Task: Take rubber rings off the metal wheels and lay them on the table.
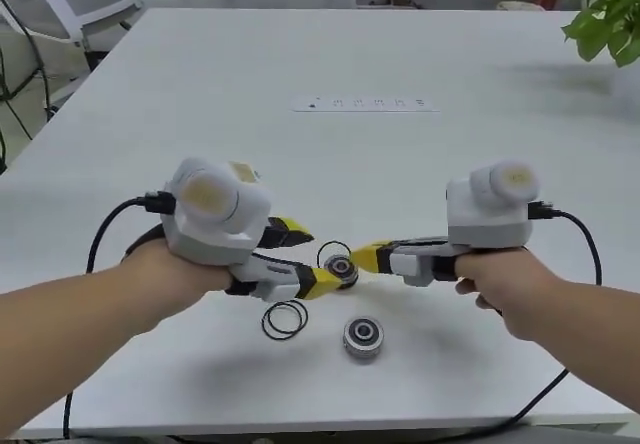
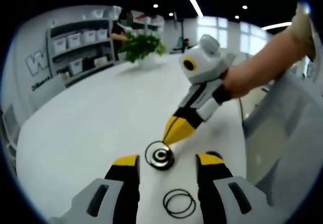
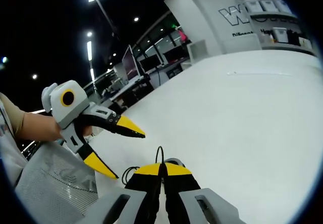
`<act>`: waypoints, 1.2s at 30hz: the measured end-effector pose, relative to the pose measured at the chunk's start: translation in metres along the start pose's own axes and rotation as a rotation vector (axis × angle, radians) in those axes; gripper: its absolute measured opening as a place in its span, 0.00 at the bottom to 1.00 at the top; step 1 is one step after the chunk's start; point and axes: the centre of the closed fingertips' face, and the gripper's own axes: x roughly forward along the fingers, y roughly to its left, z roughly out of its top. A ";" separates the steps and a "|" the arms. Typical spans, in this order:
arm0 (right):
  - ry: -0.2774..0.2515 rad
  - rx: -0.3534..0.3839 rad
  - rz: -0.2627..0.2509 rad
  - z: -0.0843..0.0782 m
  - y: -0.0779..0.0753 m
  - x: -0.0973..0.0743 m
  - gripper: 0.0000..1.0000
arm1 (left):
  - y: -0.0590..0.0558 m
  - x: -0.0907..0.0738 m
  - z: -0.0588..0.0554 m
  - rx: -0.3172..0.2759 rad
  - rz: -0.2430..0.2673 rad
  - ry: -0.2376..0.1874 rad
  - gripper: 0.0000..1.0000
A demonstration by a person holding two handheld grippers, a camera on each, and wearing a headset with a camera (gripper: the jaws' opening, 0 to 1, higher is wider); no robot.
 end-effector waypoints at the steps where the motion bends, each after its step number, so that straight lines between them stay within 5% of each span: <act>1: -0.001 0.000 0.001 0.000 0.000 0.000 0.00 | -0.002 -0.004 0.003 -0.003 -0.004 -0.011 0.47; 22: 0.017 -0.028 0.087 0.003 0.033 0.003 0.00 | -0.013 -0.065 0.003 -0.039 0.005 -0.073 0.66; 36: 0.080 -0.040 0.145 -0.010 0.055 0.020 0.00 | -0.018 -0.092 0.001 -0.055 0.024 -0.098 0.76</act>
